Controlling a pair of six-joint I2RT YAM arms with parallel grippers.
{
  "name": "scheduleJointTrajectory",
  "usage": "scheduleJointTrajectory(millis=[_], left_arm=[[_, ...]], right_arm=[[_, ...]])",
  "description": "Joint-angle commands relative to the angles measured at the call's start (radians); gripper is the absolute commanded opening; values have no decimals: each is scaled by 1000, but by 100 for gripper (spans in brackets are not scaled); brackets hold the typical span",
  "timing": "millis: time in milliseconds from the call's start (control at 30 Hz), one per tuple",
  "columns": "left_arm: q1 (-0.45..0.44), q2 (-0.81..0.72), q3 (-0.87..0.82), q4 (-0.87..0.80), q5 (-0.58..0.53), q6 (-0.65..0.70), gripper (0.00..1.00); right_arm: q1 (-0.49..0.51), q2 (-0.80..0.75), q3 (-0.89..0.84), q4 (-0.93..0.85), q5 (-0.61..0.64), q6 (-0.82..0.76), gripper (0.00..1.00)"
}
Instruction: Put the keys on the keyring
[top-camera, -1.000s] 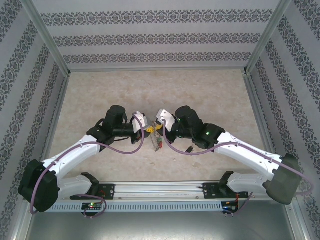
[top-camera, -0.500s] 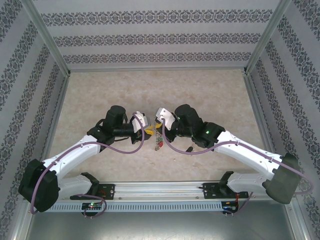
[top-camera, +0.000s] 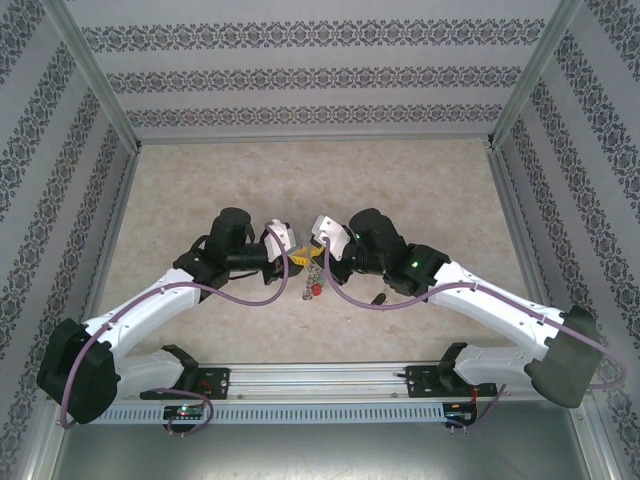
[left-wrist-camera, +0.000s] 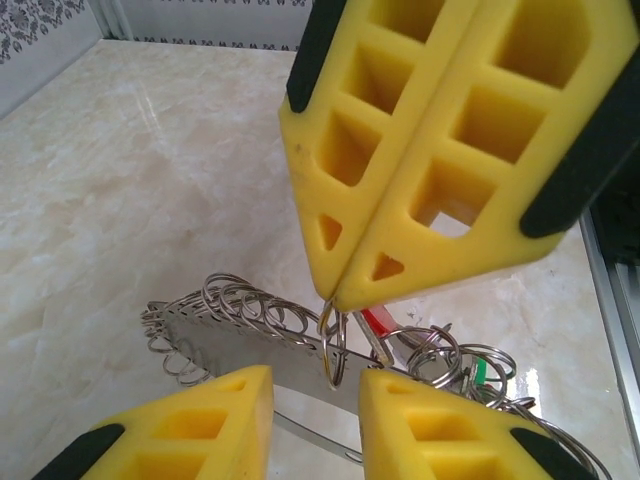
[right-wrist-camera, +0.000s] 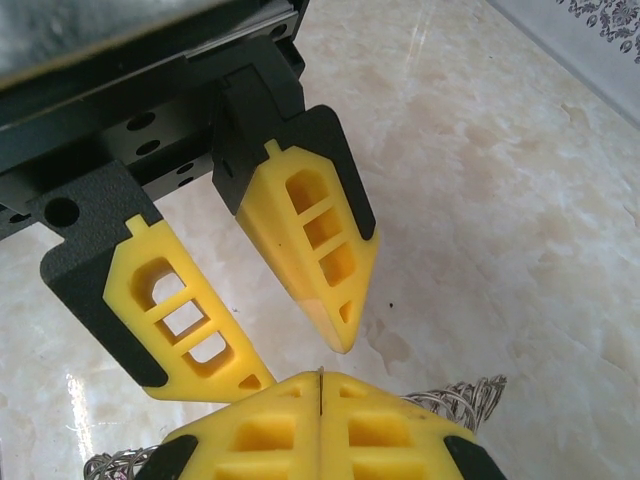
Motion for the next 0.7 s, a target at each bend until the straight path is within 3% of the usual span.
scheduleJointTrajectory(millis=[0, 667], left_arm=[[-9, -9, 27, 0, 2, 10, 29], [-10, 51, 69, -66, 32, 45, 23]], right_arm=[[13, -2, 16, 33, -10, -12, 0], [13, -4, 15, 40, -32, -1, 0]])
